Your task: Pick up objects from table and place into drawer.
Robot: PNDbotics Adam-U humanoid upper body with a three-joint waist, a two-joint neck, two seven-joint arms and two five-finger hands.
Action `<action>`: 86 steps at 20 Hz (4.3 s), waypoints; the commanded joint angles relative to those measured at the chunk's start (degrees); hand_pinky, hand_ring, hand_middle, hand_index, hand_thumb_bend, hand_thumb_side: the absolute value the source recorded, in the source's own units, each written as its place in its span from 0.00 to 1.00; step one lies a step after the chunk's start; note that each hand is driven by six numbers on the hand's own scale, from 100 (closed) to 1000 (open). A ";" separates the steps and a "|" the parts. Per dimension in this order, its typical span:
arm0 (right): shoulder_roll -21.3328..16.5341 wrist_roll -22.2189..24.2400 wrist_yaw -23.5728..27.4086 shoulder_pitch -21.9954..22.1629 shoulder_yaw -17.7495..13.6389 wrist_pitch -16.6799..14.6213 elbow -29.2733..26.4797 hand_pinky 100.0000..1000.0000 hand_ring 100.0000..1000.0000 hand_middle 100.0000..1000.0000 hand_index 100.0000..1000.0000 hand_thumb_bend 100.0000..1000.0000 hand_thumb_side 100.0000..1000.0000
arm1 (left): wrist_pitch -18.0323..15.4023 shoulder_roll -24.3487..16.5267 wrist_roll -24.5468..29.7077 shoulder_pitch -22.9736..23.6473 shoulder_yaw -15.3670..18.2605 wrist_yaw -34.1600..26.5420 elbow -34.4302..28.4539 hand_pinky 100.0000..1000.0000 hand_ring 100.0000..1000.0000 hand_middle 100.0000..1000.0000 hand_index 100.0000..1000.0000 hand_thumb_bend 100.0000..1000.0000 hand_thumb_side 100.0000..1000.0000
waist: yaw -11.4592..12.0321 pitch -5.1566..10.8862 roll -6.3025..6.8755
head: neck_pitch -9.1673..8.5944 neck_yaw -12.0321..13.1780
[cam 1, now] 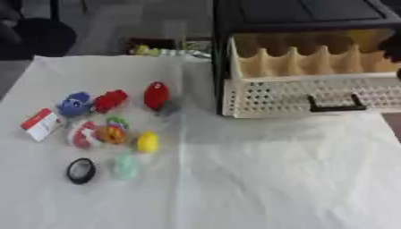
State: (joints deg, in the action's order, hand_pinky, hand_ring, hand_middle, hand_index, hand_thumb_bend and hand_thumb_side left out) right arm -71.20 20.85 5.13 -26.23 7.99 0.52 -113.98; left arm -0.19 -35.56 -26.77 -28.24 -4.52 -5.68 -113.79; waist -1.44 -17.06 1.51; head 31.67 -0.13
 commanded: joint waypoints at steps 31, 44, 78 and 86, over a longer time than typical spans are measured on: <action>4.61 17.37 9.21 -7.48 12.71 19.97 -0.61 0.68 0.73 0.78 0.91 0.20 0.83 | -0.42 4.65 -1.34 2.86 0.54 -2.50 -0.80 0.28 0.45 0.47 0.77 0.00 0.93 | 0.81 0.82 -0.10 | -0.62 -2.08; 6.06 16.46 5.83 -9.21 12.86 23.83 -0.61 0.67 0.73 0.78 0.90 0.21 0.83 | -0.02 6.09 -1.62 3.50 0.65 -2.00 -0.80 0.28 0.45 0.47 0.77 0.00 0.94 | 1.27 0.33 -0.02 | -1.02 -2.77; 12.88 13.60 0.01 -18.06 14.48 22.95 14.52 0.66 0.71 0.75 0.87 0.23 0.85 | 0.55 8.67 -1.80 3.99 0.77 -2.31 -0.80 0.29 0.45 0.47 0.77 0.00 0.95 | 2.04 -0.73 0.09 | -2.78 -3.17; 15.76 13.19 -2.08 -21.69 14.94 21.25 20.11 0.66 0.71 0.73 0.86 0.21 0.87 | 0.78 9.01 -1.54 4.11 0.58 -2.42 -0.80 0.29 0.45 0.47 0.77 0.00 0.95 | 2.07 -0.98 -0.09 | -2.96 -3.07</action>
State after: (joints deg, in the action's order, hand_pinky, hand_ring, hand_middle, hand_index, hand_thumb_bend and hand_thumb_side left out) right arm -54.58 34.11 3.76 -46.84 23.47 22.23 -94.54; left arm 0.45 -26.10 -28.38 -23.75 -4.42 -7.93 -113.78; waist 0.60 -19.04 1.58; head 29.26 -3.17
